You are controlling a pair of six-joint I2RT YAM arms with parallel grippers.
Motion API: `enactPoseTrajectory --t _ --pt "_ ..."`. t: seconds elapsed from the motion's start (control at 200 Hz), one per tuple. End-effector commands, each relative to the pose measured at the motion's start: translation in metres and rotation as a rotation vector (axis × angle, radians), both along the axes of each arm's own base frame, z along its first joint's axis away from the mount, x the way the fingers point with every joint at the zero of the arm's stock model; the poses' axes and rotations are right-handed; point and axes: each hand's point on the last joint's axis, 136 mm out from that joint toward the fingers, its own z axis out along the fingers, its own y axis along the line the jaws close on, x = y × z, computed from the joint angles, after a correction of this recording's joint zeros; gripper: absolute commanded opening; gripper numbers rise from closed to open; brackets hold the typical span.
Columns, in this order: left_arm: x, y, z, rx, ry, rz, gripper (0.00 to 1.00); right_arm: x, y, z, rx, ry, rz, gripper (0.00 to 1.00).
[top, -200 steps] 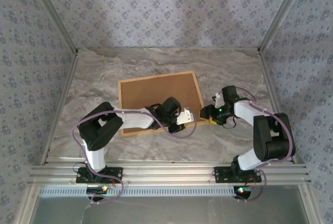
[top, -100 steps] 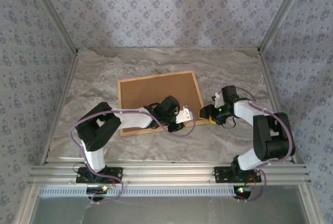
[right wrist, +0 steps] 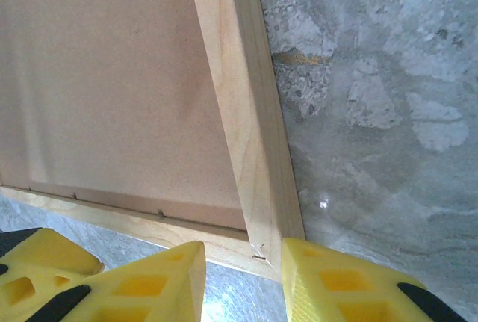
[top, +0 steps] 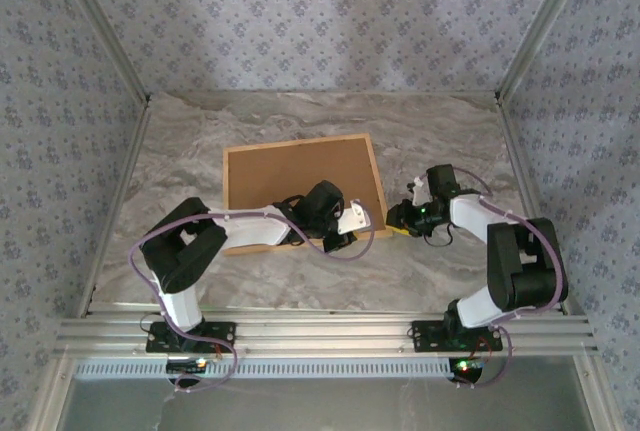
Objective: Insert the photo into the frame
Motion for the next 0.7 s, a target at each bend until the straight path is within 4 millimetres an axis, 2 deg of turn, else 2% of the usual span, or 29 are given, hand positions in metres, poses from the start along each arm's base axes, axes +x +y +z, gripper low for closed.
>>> enactPoseTrajectory --t 0.0,0.06,0.11,0.27,0.49,0.695 --pt "0.003 0.005 0.005 0.012 -0.048 -0.008 0.20 -0.004 -0.007 0.001 -0.042 -0.002 0.002 0.35" --pt "0.007 0.009 -0.002 0.056 -0.080 -0.015 0.31 -0.003 -0.008 0.002 -0.046 -0.007 0.002 0.35" --pt "0.010 0.012 -0.008 0.096 -0.096 -0.021 0.37 -0.002 -0.007 0.002 -0.045 -0.009 0.001 0.36" --pt "0.013 0.013 -0.021 0.184 -0.076 -0.034 0.45 -0.002 -0.008 0.000 -0.055 -0.002 0.007 0.36" --pt "0.001 0.015 -0.045 0.274 -0.069 -0.092 0.45 -0.003 -0.007 -0.001 -0.055 0.004 0.011 0.36" --pt "-0.004 0.019 -0.056 0.304 -0.060 -0.111 0.35 -0.003 -0.007 -0.003 -0.053 0.006 0.010 0.36"
